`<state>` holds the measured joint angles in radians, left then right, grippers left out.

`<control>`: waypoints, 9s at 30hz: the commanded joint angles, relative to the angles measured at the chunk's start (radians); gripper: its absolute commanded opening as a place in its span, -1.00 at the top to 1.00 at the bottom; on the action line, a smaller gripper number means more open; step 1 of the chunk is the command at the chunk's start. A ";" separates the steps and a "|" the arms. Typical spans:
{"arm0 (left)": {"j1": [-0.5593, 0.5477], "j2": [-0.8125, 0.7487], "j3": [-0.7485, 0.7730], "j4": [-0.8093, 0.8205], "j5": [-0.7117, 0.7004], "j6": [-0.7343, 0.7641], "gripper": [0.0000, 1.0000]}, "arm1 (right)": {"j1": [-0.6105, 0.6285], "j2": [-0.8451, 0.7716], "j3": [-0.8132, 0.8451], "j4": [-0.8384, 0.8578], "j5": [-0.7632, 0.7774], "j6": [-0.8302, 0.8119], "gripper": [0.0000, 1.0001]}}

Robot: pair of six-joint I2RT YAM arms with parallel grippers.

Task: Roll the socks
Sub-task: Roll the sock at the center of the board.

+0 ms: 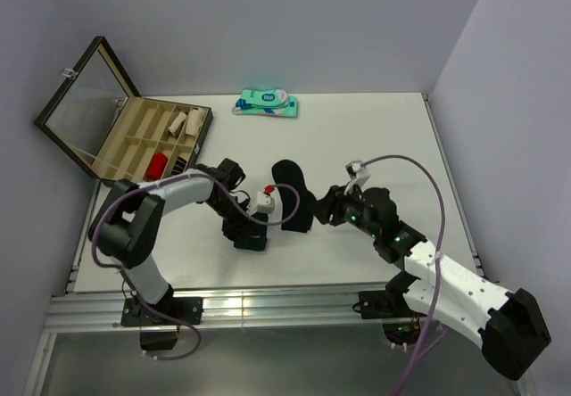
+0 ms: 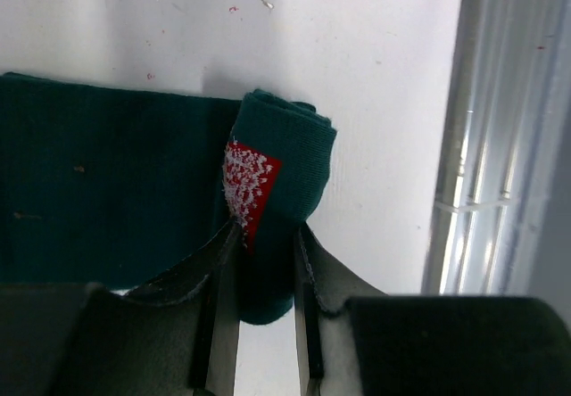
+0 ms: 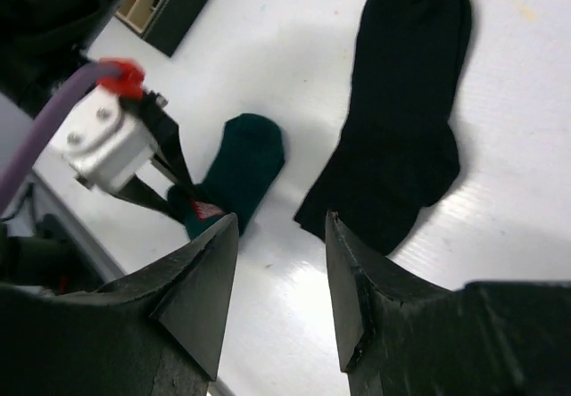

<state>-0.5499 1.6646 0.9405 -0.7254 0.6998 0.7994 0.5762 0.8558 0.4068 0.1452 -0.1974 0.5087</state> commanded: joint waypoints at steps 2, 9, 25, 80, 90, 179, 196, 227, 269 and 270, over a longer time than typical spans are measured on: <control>0.051 0.165 0.131 -0.310 0.104 0.132 0.99 | 0.134 -0.072 -0.040 0.093 0.182 -0.102 -0.01; 0.103 0.331 0.282 -0.463 0.142 0.193 0.99 | 0.465 0.150 0.053 0.117 0.365 -0.237 -0.02; 0.122 0.420 0.314 -0.494 0.083 0.167 0.99 | 0.631 0.695 0.446 -0.041 0.282 -0.450 -0.13; 0.406 -0.363 -0.146 0.452 -0.091 -0.460 0.24 | 0.470 0.909 0.681 -0.435 -0.112 -0.527 0.79; 0.446 -0.577 -0.200 0.411 -0.088 -0.341 0.13 | 0.312 1.189 1.039 -0.766 -0.442 -0.613 0.75; 0.001 -0.073 -0.105 -0.096 -0.004 0.102 0.99 | 0.036 0.290 0.228 -0.036 -0.060 -0.119 0.11; 0.191 0.386 0.191 -0.468 0.093 0.310 0.99 | 0.531 0.546 0.331 -0.006 0.328 -0.338 0.03; 0.238 0.481 0.222 -0.463 0.086 0.290 0.99 | 0.836 0.837 0.529 -0.004 0.604 -0.456 -0.49; 0.301 0.406 0.330 -0.482 0.179 0.115 0.38 | 0.817 1.048 0.566 0.005 0.707 -0.463 0.98; 0.309 0.402 0.333 -0.483 0.179 0.113 0.36 | 0.815 1.046 0.566 0.002 0.707 -0.461 1.00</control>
<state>-0.2707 2.1162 1.2312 -1.3289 0.8963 0.9386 1.4109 1.9118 1.0061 0.1928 0.5072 0.0029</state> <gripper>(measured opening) 0.309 0.361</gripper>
